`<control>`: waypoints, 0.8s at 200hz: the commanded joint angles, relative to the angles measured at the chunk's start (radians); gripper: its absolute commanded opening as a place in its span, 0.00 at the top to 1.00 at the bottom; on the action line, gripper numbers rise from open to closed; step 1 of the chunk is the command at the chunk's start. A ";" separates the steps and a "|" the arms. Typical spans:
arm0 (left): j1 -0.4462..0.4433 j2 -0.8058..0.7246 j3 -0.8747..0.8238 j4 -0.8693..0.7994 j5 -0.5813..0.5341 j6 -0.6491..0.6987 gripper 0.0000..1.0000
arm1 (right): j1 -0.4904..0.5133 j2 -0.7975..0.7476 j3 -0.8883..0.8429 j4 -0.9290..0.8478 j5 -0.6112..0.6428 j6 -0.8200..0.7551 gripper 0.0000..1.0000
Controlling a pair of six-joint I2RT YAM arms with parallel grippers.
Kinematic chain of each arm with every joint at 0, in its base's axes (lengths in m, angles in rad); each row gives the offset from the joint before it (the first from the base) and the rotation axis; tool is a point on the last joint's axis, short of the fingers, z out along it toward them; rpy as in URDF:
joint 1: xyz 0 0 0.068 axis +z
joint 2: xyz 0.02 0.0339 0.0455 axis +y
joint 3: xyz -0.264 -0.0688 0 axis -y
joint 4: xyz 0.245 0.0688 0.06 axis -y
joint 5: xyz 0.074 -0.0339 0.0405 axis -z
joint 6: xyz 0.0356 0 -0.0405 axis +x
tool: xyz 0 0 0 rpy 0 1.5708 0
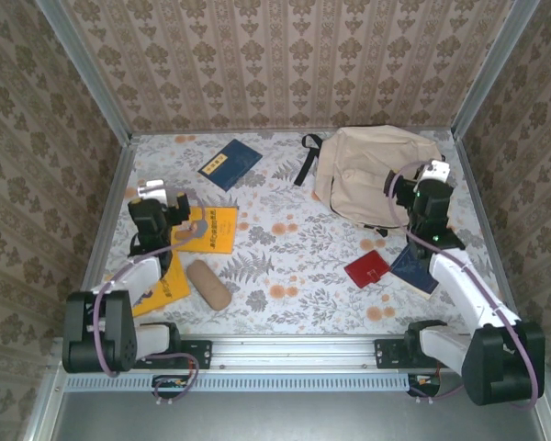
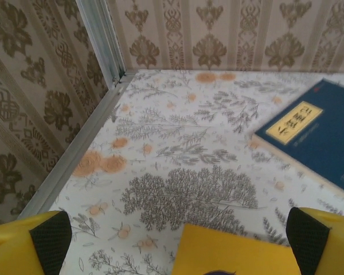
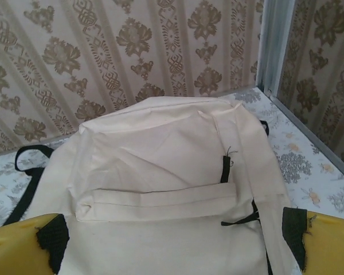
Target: Pack the student bag
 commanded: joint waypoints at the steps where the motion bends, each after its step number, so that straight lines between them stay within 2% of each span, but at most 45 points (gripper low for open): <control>1: -0.008 -0.064 0.135 -0.352 0.027 -0.146 0.00 | -0.001 0.044 0.144 -0.398 -0.036 0.172 0.00; 25: -0.025 -0.061 0.274 -0.582 0.097 -0.258 0.00 | 0.005 0.153 0.246 -0.438 -0.232 0.225 0.00; 38: -0.045 -0.046 0.320 -0.637 0.147 -0.276 0.00 | 0.011 0.242 0.310 -0.446 -0.341 0.251 0.00; 50: -0.062 -0.034 0.346 -0.667 0.191 -0.303 0.00 | 0.023 0.345 0.376 -0.461 -0.391 0.281 0.00; 107: -0.123 0.014 0.409 -0.729 0.289 -0.370 0.00 | 0.128 0.816 0.755 -0.604 -0.414 0.289 0.02; 160: -0.171 0.048 0.439 -0.744 0.309 -0.382 0.00 | 0.232 1.033 0.896 -0.656 -0.439 0.376 0.04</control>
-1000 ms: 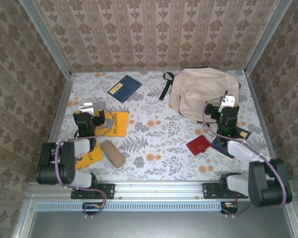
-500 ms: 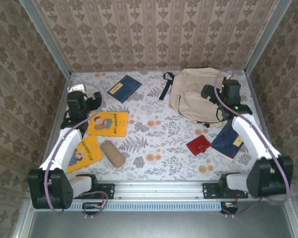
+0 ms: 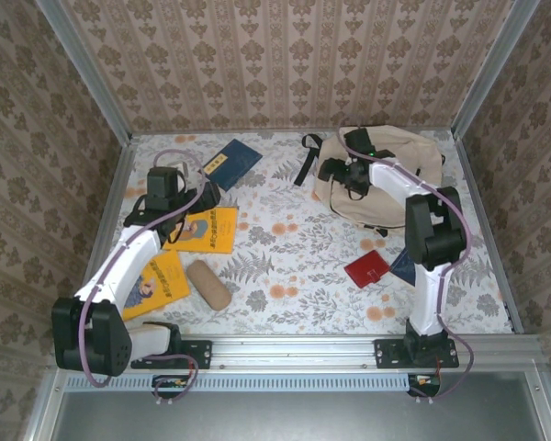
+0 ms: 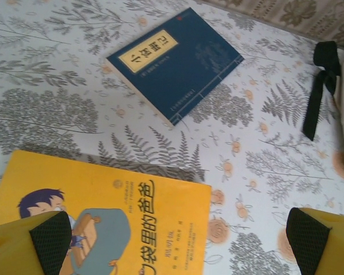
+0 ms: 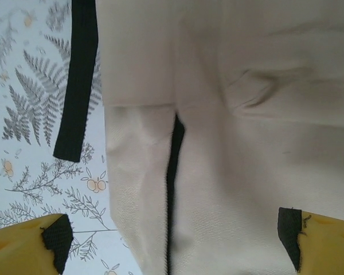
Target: Pack the student bag
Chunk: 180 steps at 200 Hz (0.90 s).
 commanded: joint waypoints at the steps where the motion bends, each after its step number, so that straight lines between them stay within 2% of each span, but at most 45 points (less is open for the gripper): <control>1: -0.010 0.018 0.043 -0.024 0.027 -0.023 0.00 | 0.042 0.060 0.046 -0.083 -0.039 0.068 0.04; 59: -0.020 0.021 0.037 -0.038 -0.033 -0.029 0.00 | 0.212 0.118 0.044 -0.068 -0.131 0.195 0.06; 90: -0.036 0.013 0.046 -0.072 -0.081 -0.020 0.00 | 0.328 0.077 -0.020 0.133 -0.235 0.345 0.06; 112: -0.048 0.000 0.049 -0.083 -0.078 -0.021 0.00 | 0.363 0.068 0.052 0.116 -0.289 0.330 0.08; 142: -0.083 -0.006 0.068 -0.109 -0.049 -0.004 0.00 | 0.331 -0.115 0.014 0.015 -0.151 0.236 0.07; 160: -0.130 0.008 0.082 -0.107 -0.020 0.004 0.03 | 0.285 -0.255 -0.093 -0.040 -0.059 0.193 0.07; 180: -0.198 0.059 0.120 -0.107 0.019 -0.003 0.11 | 0.211 -0.395 -0.241 -0.100 0.018 0.158 0.07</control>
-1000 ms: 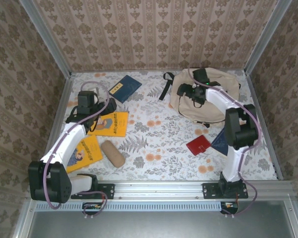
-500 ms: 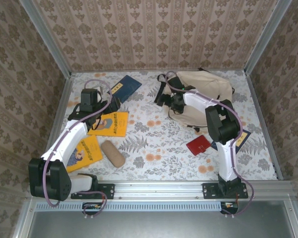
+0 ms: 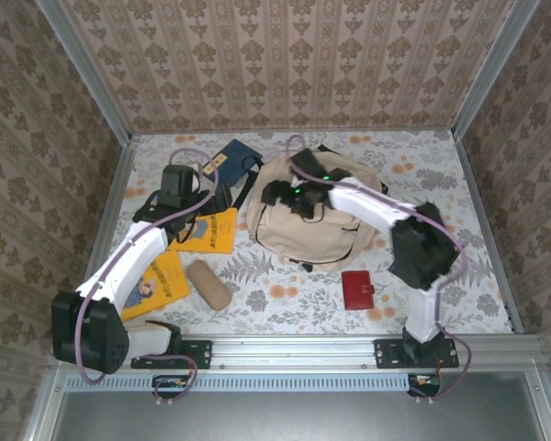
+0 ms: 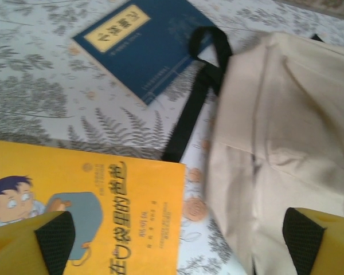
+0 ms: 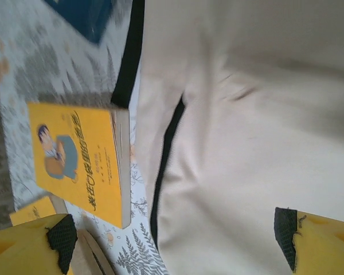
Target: Pack the student bag
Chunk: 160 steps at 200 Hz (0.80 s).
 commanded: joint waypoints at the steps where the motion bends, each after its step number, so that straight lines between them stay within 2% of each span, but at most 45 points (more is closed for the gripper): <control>1: -0.069 0.042 0.069 -0.021 0.060 0.007 0.11 | -0.091 -0.186 -0.131 -0.130 0.137 -0.065 0.07; 23: -0.185 0.131 0.125 -0.020 0.081 -0.013 0.18 | -0.190 -0.289 -0.279 -0.164 0.164 -0.093 0.08; 45: -0.278 0.250 0.192 -0.013 0.112 -0.057 0.26 | -0.289 -0.349 -0.417 -0.138 0.114 -0.098 0.11; 58: -0.326 0.327 0.235 -0.008 0.154 -0.072 0.40 | -0.327 -0.360 -0.479 -0.104 0.057 -0.100 0.15; 69: -0.369 0.394 0.271 -0.017 0.143 -0.088 0.52 | -0.347 -0.354 -0.516 -0.082 0.019 -0.102 0.20; 84: -0.416 0.482 0.315 -0.040 0.107 -0.096 0.60 | -0.354 -0.339 -0.545 -0.056 0.000 -0.107 0.29; 98: -0.438 0.563 0.368 -0.074 0.092 -0.104 0.65 | -0.356 -0.324 -0.568 -0.048 0.003 -0.112 0.39; 126: -0.450 0.674 0.430 -0.117 0.051 -0.125 0.68 | -0.356 -0.295 -0.610 0.002 -0.054 -0.109 0.58; 146: -0.438 0.730 0.458 -0.136 0.039 -0.129 0.71 | -0.352 -0.280 -0.642 0.060 -0.116 -0.087 0.65; 160: -0.419 0.753 0.464 -0.144 0.034 -0.122 0.72 | -0.334 -0.278 -0.668 0.117 -0.162 -0.059 0.66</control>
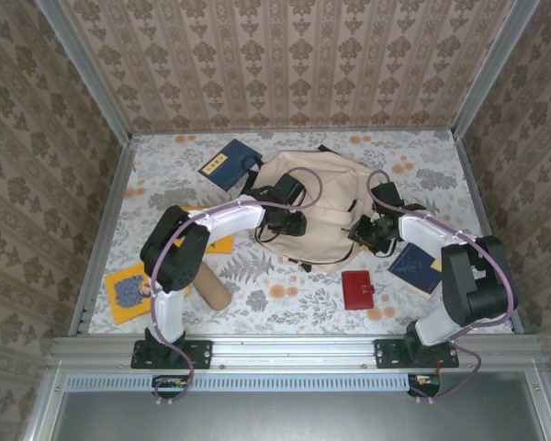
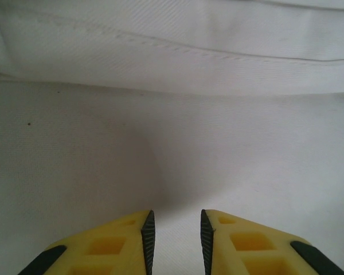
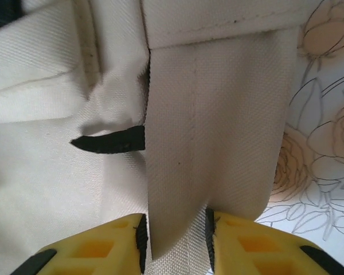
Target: Pack the student bag
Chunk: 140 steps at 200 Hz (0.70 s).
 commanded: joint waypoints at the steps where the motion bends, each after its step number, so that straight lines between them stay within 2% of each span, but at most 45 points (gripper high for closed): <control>1: 0.030 0.029 0.038 -0.057 -0.037 -0.015 0.72 | 0.022 0.017 -0.045 0.096 -0.121 0.032 0.66; 35: 0.097 0.030 0.012 -0.062 -0.035 0.009 0.72 | 0.131 0.030 -0.059 0.187 -0.194 0.092 0.65; 53: 0.115 0.007 0.011 -0.063 -0.007 0.029 0.70 | 0.152 0.003 -0.058 0.185 -0.182 0.109 0.62; 89: 0.098 -0.056 0.038 -0.060 0.112 0.015 0.57 | 0.094 -0.153 -0.061 0.072 -0.027 0.077 0.48; 109: 0.062 -0.071 0.057 -0.052 0.168 -0.028 0.53 | 0.031 -0.223 -0.078 0.070 -0.019 0.070 0.45; 140: -0.008 -0.046 0.079 -0.006 0.200 -0.146 0.51 | -0.024 -0.191 -0.070 0.092 -0.055 0.075 0.44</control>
